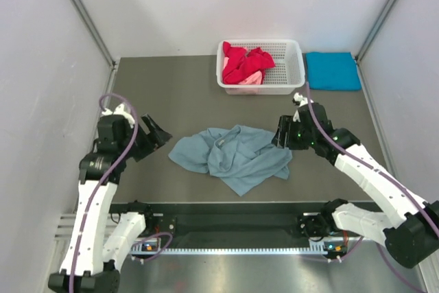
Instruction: Fold and stack the t-shirts
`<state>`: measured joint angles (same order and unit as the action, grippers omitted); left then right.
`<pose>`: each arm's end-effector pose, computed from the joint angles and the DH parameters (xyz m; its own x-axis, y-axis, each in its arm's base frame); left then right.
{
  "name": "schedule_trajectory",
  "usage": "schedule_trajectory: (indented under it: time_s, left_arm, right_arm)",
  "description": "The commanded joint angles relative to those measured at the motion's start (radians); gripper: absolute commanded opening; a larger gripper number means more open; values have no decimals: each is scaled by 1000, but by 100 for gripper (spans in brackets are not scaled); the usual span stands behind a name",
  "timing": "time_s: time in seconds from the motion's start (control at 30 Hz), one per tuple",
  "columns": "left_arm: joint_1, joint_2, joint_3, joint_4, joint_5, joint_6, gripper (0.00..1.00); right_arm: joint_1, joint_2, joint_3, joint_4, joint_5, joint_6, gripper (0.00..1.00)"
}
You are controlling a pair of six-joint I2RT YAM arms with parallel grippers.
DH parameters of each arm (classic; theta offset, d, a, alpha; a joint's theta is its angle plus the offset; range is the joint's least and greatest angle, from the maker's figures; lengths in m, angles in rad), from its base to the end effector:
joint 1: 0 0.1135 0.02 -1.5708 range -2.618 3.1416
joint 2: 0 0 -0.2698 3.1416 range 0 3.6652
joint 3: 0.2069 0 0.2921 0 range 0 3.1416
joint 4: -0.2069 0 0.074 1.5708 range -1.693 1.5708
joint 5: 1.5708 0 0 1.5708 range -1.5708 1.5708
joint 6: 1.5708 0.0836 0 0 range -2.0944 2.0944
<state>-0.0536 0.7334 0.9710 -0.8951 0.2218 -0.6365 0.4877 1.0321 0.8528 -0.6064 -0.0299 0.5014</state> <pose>0.2051 -0.0294 0.3246 -0.6252 -0.5471 -0.5566 -0.1809 0.7953 -0.5786 0.2506 0.1357 0.2417 -0.7820 0.1290 -0.6097 -0.1268 0.9250 0.3583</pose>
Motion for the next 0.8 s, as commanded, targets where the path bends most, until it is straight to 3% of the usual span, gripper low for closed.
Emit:
schedule_trajectory:
  time_s: [0.0,0.07,0.23,0.37,0.4,0.5,0.6,0.67,0.77]
  left_arm:
    - [-18,64,-61,103,123,-40,85]
    - [-51,110,-100,130,123,-57,85]
    - [-303,217,-143,274,91,-136,87]
    - [-380,317,-155,393,85,-212,88]
    - [-399,333,-153,407,82,-216,89]
    - [-452,424,-126,443,87,-221,89]
    - [-500,547,-68,380,41,-218,86]
    - [-512,625,-31,337,41,-212,75]
    - [-541,684,9,308,22,-212,70]
  right_arm:
    - [-1,32,95,-20,-20,-127,60]
    - [9,89,118,-7,-120,-161,60]
    - [120,216,172,20,-140,-182,63]
    - [130,270,186,97,-142,-156,85]
    - [130,307,198,102,-140,-167,86]
    - [130,402,264,122,-128,-208,87]
    - [130,500,328,148,-110,-259,86]
    - [126,551,385,140,-111,-302,84]
    - [115,634,446,134,-110,-326,79]
